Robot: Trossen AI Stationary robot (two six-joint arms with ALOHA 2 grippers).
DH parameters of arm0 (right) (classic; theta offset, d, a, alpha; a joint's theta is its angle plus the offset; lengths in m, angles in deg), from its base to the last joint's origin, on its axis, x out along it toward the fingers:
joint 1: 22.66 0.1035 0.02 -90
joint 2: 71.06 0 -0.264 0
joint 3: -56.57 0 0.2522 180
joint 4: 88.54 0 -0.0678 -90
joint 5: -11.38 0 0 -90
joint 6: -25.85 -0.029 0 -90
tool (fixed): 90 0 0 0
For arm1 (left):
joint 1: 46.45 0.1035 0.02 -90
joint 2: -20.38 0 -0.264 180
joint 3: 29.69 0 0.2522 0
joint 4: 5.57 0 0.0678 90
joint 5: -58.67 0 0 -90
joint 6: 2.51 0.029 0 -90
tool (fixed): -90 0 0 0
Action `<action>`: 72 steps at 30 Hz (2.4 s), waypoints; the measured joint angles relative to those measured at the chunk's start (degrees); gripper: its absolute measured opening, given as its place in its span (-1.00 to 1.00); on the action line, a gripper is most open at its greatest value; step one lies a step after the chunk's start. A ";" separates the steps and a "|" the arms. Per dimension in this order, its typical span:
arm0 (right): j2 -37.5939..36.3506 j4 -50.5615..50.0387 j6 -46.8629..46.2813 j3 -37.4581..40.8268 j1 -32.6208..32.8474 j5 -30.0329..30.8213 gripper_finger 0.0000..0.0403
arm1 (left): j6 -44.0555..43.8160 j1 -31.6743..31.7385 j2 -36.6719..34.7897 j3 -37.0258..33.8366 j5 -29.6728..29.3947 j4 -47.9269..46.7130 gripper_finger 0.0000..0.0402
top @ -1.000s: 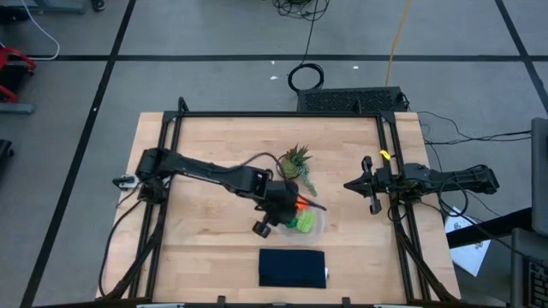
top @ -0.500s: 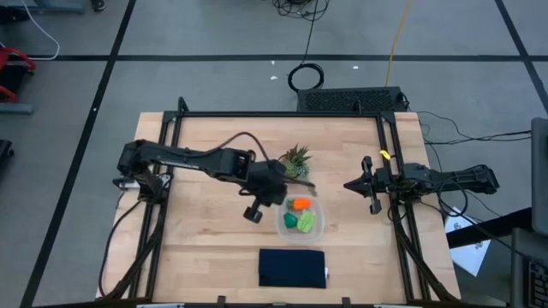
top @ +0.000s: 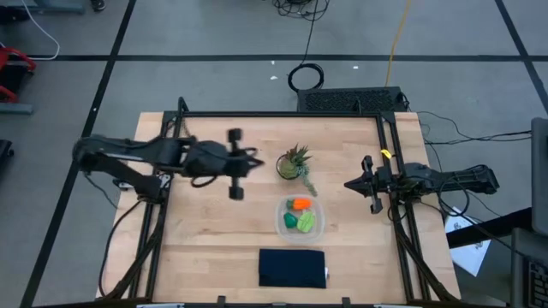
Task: Pick and placing Produce into tupperware
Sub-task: Return to Home Position
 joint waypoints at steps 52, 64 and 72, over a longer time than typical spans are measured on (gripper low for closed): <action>-0.48 2.59 -0.39 0.00 0.09 -0.28 -1.00 | 2.52 -5.09 -63.48 -75.44 14.62 47.94 -1.00; -0.48 1.35 -0.30 0.00 0.11 -0.33 -1.00 | -0.09 1.00 -63.59 -75.48 18.13 44.62 -1.00; -0.46 0.31 -0.17 0.00 0.11 -0.35 -1.00 | -1.08 1.02 -63.57 -75.48 18.21 43.13 -1.00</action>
